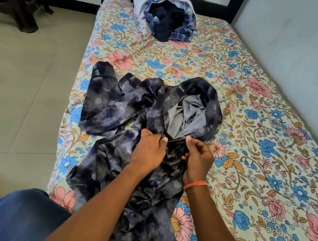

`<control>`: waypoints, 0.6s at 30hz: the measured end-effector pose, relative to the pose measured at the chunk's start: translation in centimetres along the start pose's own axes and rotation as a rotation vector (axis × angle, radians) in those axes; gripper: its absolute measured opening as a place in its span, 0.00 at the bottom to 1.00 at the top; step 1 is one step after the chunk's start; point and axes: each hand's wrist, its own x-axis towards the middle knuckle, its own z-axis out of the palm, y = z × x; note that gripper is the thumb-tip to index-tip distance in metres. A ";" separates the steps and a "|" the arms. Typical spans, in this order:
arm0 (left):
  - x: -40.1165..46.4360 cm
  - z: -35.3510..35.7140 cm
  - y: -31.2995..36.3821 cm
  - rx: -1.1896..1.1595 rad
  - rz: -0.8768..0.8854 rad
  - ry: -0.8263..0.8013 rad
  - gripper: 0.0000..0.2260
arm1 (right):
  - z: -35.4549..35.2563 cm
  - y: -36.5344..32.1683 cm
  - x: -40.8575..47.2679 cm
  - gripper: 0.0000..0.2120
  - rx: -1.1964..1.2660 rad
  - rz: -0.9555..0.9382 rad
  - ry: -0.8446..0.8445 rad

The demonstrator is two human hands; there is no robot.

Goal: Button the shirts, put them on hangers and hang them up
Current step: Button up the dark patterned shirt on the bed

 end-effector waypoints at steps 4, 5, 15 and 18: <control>2.0 0.5 0.0 0.016 -0.016 0.099 0.13 | 0.8 -0.3 0.5 0.06 0.023 0.074 0.052; 2.5 0.6 0.0 -0.001 -0.031 0.130 0.10 | 0.9 -0.4 0.7 0.06 0.044 0.104 0.070; 4.2 1.4 0.6 -0.035 0.130 0.092 0.26 | -0.7 -0.8 1.8 0.04 0.270 0.324 -0.036; 5.0 2.0 0.9 -0.039 0.150 0.088 0.16 | -1.1 -0.6 1.9 0.04 0.293 0.337 -0.066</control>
